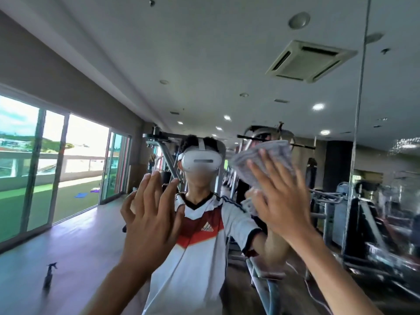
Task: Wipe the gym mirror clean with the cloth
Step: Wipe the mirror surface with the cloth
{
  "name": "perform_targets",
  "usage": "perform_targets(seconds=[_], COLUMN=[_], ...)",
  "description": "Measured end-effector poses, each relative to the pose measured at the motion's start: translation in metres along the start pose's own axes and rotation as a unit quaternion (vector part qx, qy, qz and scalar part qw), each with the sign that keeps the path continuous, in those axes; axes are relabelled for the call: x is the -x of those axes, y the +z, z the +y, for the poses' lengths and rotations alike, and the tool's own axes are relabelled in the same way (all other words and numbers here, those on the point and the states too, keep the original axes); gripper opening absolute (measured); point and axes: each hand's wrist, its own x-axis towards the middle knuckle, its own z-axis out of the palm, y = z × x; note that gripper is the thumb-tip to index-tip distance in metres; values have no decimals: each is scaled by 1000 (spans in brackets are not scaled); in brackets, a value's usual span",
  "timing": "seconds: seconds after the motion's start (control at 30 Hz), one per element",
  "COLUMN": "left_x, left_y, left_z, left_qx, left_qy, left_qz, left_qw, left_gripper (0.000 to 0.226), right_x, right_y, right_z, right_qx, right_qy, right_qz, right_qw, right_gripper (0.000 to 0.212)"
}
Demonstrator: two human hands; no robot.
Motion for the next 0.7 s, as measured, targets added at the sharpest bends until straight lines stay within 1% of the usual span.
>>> perform_targets(seconds=[0.1,0.17,0.2,0.23,0.27,0.3,0.33,0.37,0.4,0.43,0.47,0.57,0.63,0.67,0.7], left_x=[-19,-34,-40,-43,-44,-44,-43,-42,-42,-42,-44,-50,-53,-52,-52], left_y=[1,3,5,8,11,14,16,18,20,21,22,23,25,27,29], left_z=[5,15,23,31,40,49,54,57,59,61,62,74,83,87,90], left_qx=[-10,-7,-5,-3,0,5,10,13,12,7,2,6,21,27,29], left_qy=[48,59,61,64,69,76,82,87,91,92,90,96,104,104,103], left_qz=[-2,-2,0,2,1,-1,-3,-5,-6,-4,3,30,37,42,46], left_qw=[999,998,998,998,998,997,997,996,996,996,996,995,994,993,993], left_gripper=[50,51,51,51,51,51,51,51,52,51,51,47,46,46,45], right_x=[-29,-50,-54,-51,-40,-22,-3,15,27,34,35,4,-20,-23,-19], right_y=[-5,-5,-3,0,2,3,2,0,-3,-7,-9,-13,-11,-8,-4], right_z=[48,45,35,23,12,7,9,18,33,48,62,84,72,61,52], right_qx=[2,6,9,7,4,8,21,36,45,47,41,10,-4,-10,-17], right_qy=[128,172,175,157,113,45,-29,-84,-104,-90,-50,117,200,210,193], right_qz=[26,41,52,57,50,28,4,-16,-24,-23,-19,22,51,59,59], right_qw=[991,984,983,986,992,999,999,996,993,995,998,993,978,976,979], right_gripper=[58,59,59,59,58,59,61,62,63,63,62,58,58,58,57])
